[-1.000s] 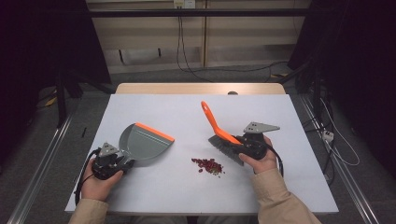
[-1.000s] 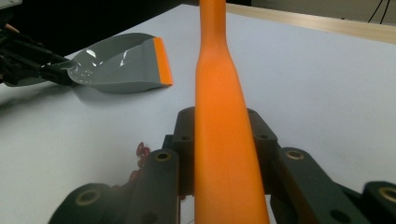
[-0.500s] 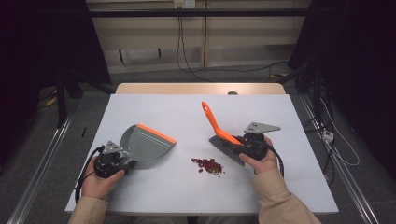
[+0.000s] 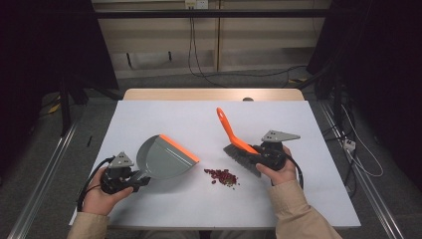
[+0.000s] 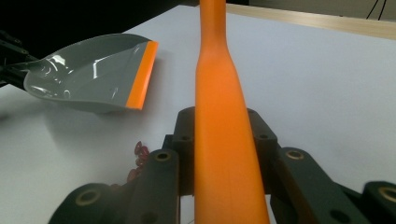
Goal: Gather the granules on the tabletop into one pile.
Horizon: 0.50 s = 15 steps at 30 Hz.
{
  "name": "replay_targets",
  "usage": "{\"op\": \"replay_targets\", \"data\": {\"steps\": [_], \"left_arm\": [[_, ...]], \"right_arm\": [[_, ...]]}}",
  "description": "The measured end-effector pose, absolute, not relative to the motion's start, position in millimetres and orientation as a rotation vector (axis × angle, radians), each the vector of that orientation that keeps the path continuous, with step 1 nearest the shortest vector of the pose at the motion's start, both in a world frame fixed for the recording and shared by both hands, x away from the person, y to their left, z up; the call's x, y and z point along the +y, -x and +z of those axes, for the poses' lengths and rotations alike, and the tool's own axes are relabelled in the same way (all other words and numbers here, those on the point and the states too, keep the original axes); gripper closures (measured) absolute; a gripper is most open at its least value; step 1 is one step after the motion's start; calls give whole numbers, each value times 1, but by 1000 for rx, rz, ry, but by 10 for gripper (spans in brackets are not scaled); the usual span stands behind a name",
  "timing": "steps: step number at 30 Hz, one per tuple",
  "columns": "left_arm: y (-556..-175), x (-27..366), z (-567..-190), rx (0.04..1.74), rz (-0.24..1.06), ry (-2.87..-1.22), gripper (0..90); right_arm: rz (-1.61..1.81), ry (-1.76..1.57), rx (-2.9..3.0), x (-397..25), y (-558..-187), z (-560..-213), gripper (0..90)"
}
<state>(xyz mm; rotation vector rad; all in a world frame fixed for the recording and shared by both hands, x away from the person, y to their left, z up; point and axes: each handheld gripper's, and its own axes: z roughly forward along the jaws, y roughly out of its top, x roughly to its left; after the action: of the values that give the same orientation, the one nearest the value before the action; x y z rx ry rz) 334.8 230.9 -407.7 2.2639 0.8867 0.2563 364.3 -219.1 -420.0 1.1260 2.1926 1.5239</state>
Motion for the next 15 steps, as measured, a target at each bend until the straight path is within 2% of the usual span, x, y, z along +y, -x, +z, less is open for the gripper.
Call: {"op": "replay_targets", "data": {"steps": [15], "left_arm": [[-326, 221, -406, 762, 185, -2316, 635]], "right_arm": [[1496, -1156, 2153, -221, -365, -421, 711]]}}
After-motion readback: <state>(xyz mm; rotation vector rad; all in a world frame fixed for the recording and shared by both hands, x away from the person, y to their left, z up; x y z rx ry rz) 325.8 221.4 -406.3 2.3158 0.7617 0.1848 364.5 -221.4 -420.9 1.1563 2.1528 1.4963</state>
